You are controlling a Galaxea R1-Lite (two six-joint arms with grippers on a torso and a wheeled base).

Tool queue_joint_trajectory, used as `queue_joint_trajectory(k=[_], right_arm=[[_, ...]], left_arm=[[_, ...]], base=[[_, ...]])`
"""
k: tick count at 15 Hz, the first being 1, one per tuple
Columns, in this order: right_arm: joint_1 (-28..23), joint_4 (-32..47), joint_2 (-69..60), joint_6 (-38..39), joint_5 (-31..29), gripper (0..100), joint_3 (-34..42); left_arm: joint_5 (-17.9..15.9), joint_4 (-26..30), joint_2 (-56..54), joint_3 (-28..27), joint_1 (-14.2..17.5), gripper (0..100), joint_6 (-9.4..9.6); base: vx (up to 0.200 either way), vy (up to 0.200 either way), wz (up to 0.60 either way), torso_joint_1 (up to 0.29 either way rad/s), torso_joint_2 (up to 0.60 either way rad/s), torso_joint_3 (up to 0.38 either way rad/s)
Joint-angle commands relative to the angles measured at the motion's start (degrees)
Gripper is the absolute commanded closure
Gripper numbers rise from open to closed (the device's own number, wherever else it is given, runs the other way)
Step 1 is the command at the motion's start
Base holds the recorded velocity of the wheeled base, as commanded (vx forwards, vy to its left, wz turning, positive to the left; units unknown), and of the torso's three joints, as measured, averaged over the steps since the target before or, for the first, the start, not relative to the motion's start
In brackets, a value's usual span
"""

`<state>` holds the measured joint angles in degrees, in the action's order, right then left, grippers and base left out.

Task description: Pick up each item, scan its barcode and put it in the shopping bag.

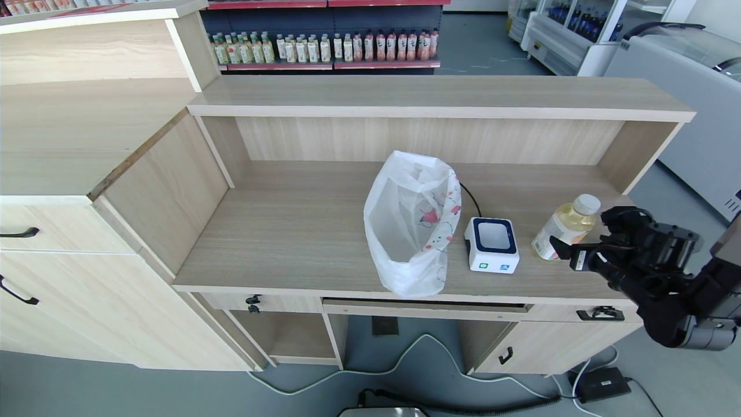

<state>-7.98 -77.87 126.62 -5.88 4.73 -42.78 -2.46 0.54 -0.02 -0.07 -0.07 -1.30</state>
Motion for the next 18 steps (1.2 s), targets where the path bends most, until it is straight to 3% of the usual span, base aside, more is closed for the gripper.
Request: queue_joint_trajectory(k=[1,8,12,18], right_arm=[[1.57,0.27,2.75,0.08,-0.16,0,-2.66],[4.82,0.09,5.74,0.51,-0.51,0,-6.88],[4.91,1.14,7.50,0.16,-2.27,0,-12.95],[3.77,2.29,9.34,-3.79,-1.83,0,-15.67]], left_arm=[[0.00,-0.01,0.02,-0.01,-0.01,0,-0.01],[0.00,-0.01,0.02,-0.01,-0.01,0,-0.01],[0.00,-0.01,0.02,-0.01,-0.01,0,-0.01],[0.00,-0.01,0.02,-0.01,-0.01,0,-0.01]], base=[[0.000,0.000,0.00,0.000,0.00,0.000],[0.000,0.000,0.00,0.000,0.00,0.000],[0.000,0.000,0.00,0.000,0.00,0.000],[0.000,0.000,0.00,0.000,0.00,0.000]])
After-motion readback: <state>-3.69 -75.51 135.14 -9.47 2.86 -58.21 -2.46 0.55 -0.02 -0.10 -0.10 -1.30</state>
